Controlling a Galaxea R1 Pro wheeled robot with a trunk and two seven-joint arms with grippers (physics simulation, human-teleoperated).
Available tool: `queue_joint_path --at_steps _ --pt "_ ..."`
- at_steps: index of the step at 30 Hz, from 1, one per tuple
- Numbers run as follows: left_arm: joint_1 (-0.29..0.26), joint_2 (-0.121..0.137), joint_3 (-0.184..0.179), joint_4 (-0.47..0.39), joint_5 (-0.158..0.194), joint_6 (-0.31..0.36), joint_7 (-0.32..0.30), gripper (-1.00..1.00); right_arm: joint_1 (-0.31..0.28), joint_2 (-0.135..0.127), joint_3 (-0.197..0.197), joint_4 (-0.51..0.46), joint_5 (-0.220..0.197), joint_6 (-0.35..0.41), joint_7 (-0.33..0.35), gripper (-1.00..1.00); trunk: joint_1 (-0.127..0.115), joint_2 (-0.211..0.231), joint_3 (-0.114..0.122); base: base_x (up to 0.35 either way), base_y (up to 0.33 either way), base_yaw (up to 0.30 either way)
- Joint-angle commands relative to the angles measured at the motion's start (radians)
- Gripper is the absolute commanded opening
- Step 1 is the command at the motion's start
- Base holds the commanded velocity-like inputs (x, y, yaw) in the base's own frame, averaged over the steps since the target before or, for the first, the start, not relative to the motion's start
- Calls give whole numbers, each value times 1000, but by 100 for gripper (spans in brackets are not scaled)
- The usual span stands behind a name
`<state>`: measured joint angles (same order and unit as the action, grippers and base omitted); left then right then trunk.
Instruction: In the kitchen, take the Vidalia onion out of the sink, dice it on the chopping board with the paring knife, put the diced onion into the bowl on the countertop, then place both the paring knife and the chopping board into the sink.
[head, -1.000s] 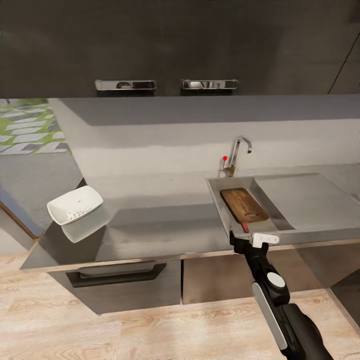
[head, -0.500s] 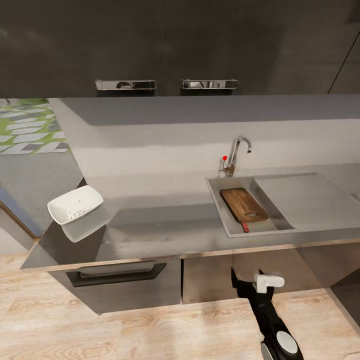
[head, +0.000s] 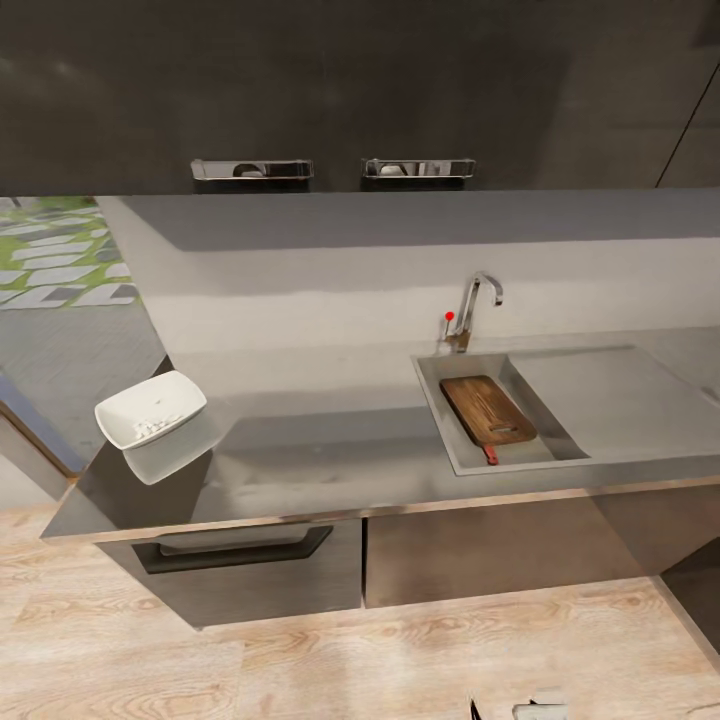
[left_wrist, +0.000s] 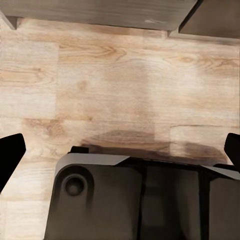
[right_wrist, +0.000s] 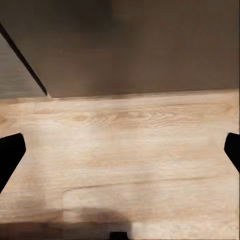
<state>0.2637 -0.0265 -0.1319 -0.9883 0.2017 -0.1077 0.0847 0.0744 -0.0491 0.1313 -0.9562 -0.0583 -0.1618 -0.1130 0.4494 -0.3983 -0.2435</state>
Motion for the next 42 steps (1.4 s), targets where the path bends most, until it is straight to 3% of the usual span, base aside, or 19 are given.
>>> queue_joint_path --at_steps 1,2,7,15,19,23,33,42 --pt "0 2 -3 -1 8 -3 6 100 0 -1 5 32 -6 -8 -7 100 1 -2 -1 0 0 0" --pt "0 21 20 -1 10 -1 7 100 4 -2 4 102 -5 -15 -10 100 1 -2 -1 0 0 0" --pt "0 38 119 47 10 0 6 100 5 -1 -3 230 -8 -17 -8 100 1 -2 -1 0 0 0" --pt "0 53 174 178 10 -1 7 100 5 -1 -3 274 -8 -16 -10 100 1 -2 7 0 0 0" --pt "0 57 183 284 10 0 6 100 5 0 -4 341 -8 -17 -10 100 1 -2 13 0 0 0" --pt "1 65 184 445 10 -4 4 100 5 -1 -4 383 -8 -18 -10 100 1 -2 19 0 0 0" --pt "2 69 183 596 8 -4 3 100 5 1 -5 520 -11 -17 -10 100 1 -2 35 0 0 -27" --pt "2 71 181 675 8 -3 3 100 5 5 -4 558 -11 -16 -10 100 1 -2 50 0 0 -60"
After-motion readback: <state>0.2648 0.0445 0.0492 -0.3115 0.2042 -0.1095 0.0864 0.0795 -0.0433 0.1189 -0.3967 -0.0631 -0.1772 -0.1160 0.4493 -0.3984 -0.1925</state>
